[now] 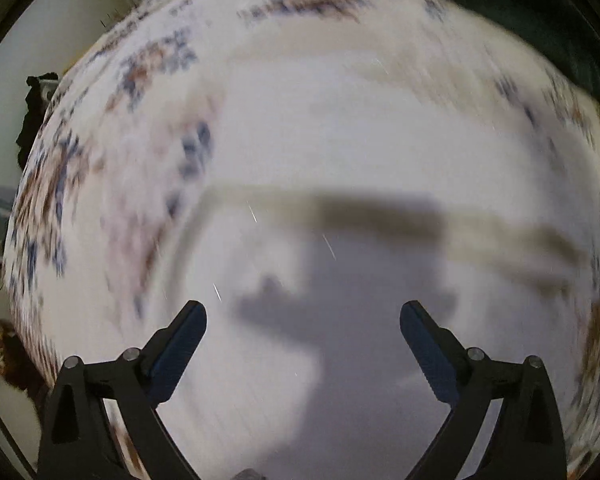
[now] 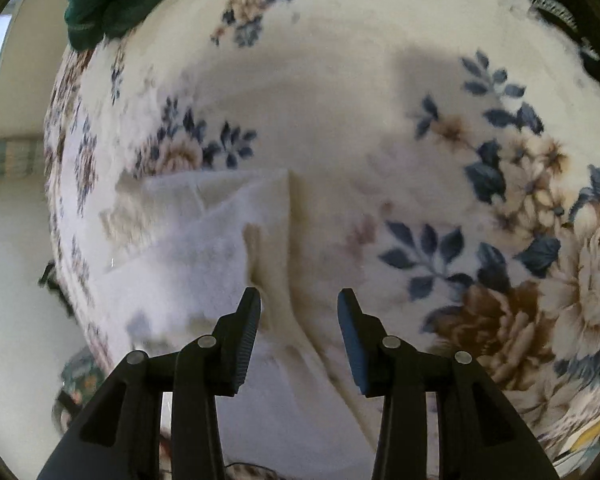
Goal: Fold small clothes
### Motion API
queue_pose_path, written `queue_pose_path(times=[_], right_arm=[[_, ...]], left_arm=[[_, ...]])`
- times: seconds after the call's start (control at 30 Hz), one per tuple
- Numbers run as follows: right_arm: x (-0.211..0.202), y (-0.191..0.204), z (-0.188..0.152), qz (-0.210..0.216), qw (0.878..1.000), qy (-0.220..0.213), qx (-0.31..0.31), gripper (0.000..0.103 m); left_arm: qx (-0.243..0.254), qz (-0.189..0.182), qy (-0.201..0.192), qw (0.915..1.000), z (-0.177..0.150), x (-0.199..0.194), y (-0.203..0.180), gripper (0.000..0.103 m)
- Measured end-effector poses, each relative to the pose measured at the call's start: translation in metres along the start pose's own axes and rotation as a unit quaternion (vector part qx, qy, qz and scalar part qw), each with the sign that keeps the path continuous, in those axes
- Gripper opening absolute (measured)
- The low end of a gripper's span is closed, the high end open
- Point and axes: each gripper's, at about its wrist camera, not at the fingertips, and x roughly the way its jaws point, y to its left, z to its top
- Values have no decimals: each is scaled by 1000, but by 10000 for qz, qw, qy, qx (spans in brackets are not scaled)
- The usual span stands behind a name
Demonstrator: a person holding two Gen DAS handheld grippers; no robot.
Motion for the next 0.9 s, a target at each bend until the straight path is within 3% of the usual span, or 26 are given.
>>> queue_pose_path(times=[0.13, 0.27, 0.37, 0.5, 0.6, 0.67, 0.73, 0.9], right_arm=[[-1, -31, 2, -31, 9980, 518, -353, 42], [-10, -60, 10, 71, 9951, 772, -612, 42], [-8, -73, 24, 160, 9944, 781, -696, 42], [14, -70, 52, 698, 9917, 858, -656, 42], [38, -52, 75, 987, 9890, 848, -701, 43], [57, -36, 88, 1089, 9872, 885, -763, 46], [80, -23, 100, 1215, 9852, 984, -697, 46], [127, 4, 110, 1392, 9792, 1374, -533, 46]], left_arm=[[186, -84, 477, 9987, -70, -15, -67, 99], [528, -563, 880, 9931, -139, -19, -156, 99], [752, -686, 977, 9900, -171, -7, -204, 99], [818, -599, 1015, 9897, -198, 18, -248, 97], [793, -474, 856, 9920, -199, 25, -255, 62], [795, -379, 743, 9933, -199, 26, -253, 27], [695, -350, 580, 9953, -199, 22, -243, 12], [757, -490, 364, 9953, -200, 7, -233, 9]])
